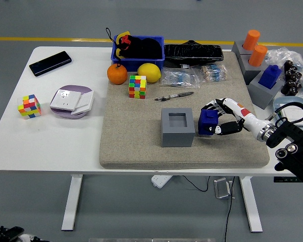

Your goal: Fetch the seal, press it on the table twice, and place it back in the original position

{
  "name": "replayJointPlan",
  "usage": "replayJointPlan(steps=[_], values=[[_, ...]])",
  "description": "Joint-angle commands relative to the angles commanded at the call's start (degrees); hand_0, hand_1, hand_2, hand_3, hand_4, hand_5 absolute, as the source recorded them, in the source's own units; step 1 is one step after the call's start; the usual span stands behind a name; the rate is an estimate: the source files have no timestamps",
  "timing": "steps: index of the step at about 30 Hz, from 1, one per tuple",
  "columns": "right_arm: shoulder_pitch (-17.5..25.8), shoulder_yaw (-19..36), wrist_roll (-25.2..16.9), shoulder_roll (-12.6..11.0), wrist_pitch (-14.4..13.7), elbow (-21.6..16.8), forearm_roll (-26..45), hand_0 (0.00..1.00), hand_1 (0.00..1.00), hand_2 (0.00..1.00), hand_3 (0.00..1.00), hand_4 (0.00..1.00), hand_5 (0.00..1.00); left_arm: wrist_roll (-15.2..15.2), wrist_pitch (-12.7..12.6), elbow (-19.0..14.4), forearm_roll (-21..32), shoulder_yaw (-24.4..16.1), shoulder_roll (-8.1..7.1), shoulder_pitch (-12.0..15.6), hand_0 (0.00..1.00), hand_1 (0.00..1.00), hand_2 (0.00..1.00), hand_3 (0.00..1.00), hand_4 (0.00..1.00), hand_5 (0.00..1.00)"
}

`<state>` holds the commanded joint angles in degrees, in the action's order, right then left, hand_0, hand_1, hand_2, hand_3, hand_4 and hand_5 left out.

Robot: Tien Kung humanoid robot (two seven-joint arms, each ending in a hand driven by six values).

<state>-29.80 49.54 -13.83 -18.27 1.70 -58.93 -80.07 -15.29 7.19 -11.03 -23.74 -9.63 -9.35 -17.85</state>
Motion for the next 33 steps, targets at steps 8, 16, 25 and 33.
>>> replayJointPlan(steps=[8,16,25,33], values=[[-0.4,3.5,1.8,-0.7,0.6,-9.4,-1.1,0.495,0.383,0.376,0.397,0.638,0.002,-0.1,0.0,0.0,0.0,-0.1,-0.03,0.1,0.717,0.690,0.680,0.749,0.679,0.251],[-1.0,1.9,2.9,0.1,1.5,-14.9,0.5,0.494,0.382,0.375,0.393,0.637,0.002,-0.1,0.0,0.0,-0.1,-0.1,-0.02,0.1,0.718,0.690,0.680,0.748,0.679,0.251],[-2.7,-2.6,3.4,0.4,2.6,-13.3,2.0,0.493,0.382,0.374,0.392,0.636,0.002,-0.3,0.1,0.0,-1.1,-0.8,-0.19,-0.1,0.717,0.690,0.680,0.748,0.680,0.251],[-4.7,-4.3,2.7,2.3,2.2,-8.4,1.8,0.492,0.382,0.373,0.391,0.637,0.002,-0.4,0.2,-0.1,-1.7,-1.1,-0.29,-0.1,0.717,0.690,0.680,0.748,0.680,0.251]])
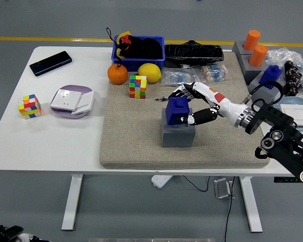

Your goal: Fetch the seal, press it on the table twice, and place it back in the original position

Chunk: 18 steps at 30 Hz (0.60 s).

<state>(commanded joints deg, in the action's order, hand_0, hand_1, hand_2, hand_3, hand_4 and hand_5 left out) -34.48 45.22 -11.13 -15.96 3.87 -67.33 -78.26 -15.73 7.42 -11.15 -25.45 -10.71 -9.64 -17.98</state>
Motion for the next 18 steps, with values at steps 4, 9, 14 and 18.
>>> replayJointPlan(steps=[4,9,14,18], values=[[-0.4,-0.1,0.2,0.9,0.4,1.9,-0.7,0.493,0.382,0.373,0.391,0.638,0.002,-0.1,0.0,0.0,-0.4,-0.3,-0.04,0.1,0.717,0.690,0.680,0.749,0.680,0.251],[-0.7,-1.1,0.3,1.1,0.6,3.0,-0.7,0.491,0.380,0.373,0.394,0.640,0.002,-0.2,0.0,0.0,-0.5,-0.4,-0.02,0.2,0.717,0.690,0.680,0.749,0.680,0.251],[-1.1,-1.4,0.2,1.0,0.6,3.5,-0.9,0.491,0.380,0.373,0.394,0.640,0.002,-0.2,0.1,0.0,-0.6,-0.4,-0.01,0.1,0.717,0.690,0.680,0.749,0.680,0.251],[-1.3,-1.1,0.3,0.8,0.8,3.4,-1.4,0.491,0.380,0.372,0.396,0.641,0.002,-0.1,0.0,0.0,-0.3,-0.2,0.01,0.0,0.718,0.691,0.680,0.748,0.680,0.251]])
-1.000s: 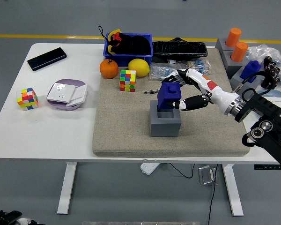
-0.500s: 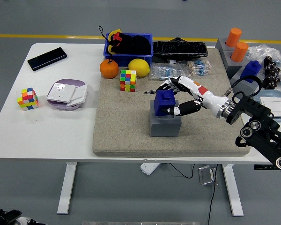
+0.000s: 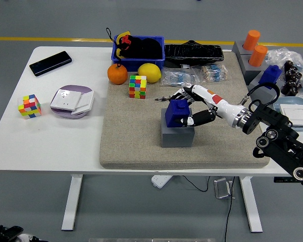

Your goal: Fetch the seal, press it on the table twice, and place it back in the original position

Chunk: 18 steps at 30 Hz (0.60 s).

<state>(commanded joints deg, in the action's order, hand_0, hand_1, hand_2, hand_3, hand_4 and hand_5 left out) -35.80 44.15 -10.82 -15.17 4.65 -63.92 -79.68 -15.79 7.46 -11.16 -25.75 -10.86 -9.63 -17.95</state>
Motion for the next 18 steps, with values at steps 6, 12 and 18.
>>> replayJointPlan(steps=[6,12,18], values=[[-0.1,0.8,0.6,-0.3,0.8,-0.5,-1.6,0.492,0.380,0.372,0.396,0.642,0.002,0.0,0.0,0.0,0.1,-0.1,0.04,0.1,0.719,0.691,0.680,0.749,0.680,0.251],[-0.1,1.8,1.2,-0.6,1.6,-1.3,-2.8,0.490,0.380,0.372,0.396,0.644,0.002,0.0,0.0,0.1,0.1,-0.1,0.08,0.2,0.718,0.690,0.680,0.749,0.680,0.251],[-0.2,2.4,2.3,-0.6,2.9,-1.9,-4.2,0.489,0.379,0.371,0.395,0.643,0.002,0.0,0.0,0.1,0.3,0.1,0.12,0.1,0.719,0.691,0.680,0.749,0.681,0.251]])
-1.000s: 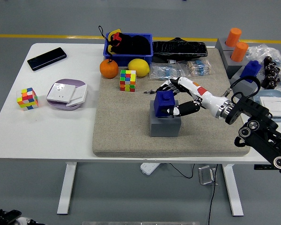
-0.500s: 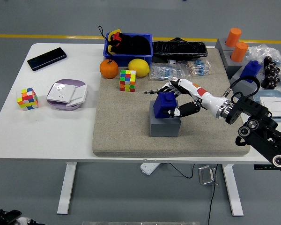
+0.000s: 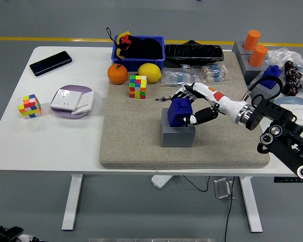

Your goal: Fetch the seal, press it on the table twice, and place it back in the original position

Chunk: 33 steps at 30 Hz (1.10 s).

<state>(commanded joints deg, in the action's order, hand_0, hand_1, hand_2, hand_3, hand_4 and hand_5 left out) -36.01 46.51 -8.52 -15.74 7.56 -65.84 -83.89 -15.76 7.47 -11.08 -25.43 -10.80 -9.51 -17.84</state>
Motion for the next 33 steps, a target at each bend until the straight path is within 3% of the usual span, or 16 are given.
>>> replayJointPlan(steps=[5,19,28,33], values=[[0.2,-0.1,0.9,-0.1,1.2,0.1,-1.0,0.485,0.378,0.369,0.396,0.644,0.002,0.1,0.0,0.0,0.2,0.2,0.02,-0.1,0.719,0.691,0.680,0.749,0.681,0.252],[-0.3,-0.1,1.3,0.0,1.3,0.2,-1.8,0.483,0.377,0.368,0.397,0.647,0.002,0.2,0.0,0.0,0.6,0.4,0.08,0.0,0.717,0.691,0.680,0.749,0.682,0.251],[-0.1,1.4,4.3,-0.1,4.6,-1.3,-0.8,0.484,0.374,0.364,0.399,0.664,0.002,0.1,0.0,0.1,0.4,0.1,0.06,0.0,0.720,0.691,0.680,0.749,0.684,0.250],[-0.1,1.6,4.5,0.2,4.8,-1.2,-0.9,0.483,0.372,0.363,0.394,0.668,0.002,0.3,0.0,0.1,0.9,0.5,0.07,0.0,0.720,0.691,0.680,0.749,0.683,0.252]])
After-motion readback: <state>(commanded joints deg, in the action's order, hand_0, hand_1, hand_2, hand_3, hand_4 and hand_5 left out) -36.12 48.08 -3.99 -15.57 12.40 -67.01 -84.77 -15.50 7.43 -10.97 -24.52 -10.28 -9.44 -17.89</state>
